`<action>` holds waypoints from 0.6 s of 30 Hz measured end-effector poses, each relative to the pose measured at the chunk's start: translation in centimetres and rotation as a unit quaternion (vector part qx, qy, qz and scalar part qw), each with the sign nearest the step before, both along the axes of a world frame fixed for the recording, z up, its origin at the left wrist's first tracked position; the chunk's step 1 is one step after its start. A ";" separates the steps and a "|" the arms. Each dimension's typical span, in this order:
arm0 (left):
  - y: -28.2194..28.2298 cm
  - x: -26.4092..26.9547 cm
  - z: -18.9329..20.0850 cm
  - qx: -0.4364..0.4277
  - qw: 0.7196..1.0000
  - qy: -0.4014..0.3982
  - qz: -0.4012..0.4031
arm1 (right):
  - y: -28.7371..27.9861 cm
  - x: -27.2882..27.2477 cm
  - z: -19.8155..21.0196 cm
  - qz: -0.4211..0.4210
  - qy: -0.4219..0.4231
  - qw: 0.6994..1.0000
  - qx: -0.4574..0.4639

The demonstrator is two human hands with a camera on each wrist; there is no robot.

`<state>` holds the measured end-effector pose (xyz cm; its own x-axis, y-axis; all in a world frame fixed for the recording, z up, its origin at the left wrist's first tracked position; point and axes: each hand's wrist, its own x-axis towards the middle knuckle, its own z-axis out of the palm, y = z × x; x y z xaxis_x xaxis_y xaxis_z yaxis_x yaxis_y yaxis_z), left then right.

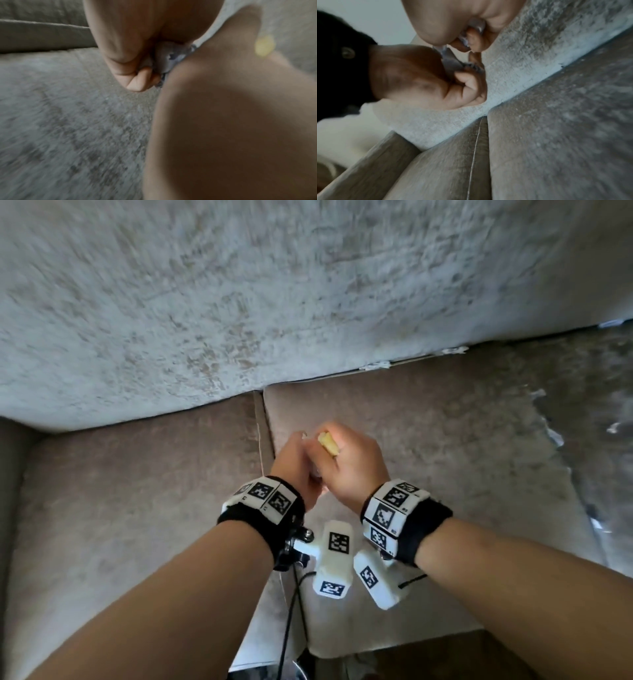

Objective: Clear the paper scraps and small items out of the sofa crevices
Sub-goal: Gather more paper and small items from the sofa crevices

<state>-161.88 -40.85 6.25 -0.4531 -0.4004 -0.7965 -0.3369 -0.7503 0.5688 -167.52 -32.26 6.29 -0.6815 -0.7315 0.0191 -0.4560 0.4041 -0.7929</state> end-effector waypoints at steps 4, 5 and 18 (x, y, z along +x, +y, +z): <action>0.9 -2.1 -0.4 -0.045 0.997 -0.057 -0.031 | 1.5 -1.2 0.5 0.031 0.033 0.998 -0.038; 1.1 -2.3 -0.2 0.009 0.999 -0.051 -0.016 | 1.7 -1.4 0.5 0.039 0.033 0.997 -0.050; 2.8 -1.7 -0.5 0.142 0.989 0.031 0.023 | 2.4 -1.7 -1.2 0.091 0.124 0.980 -0.126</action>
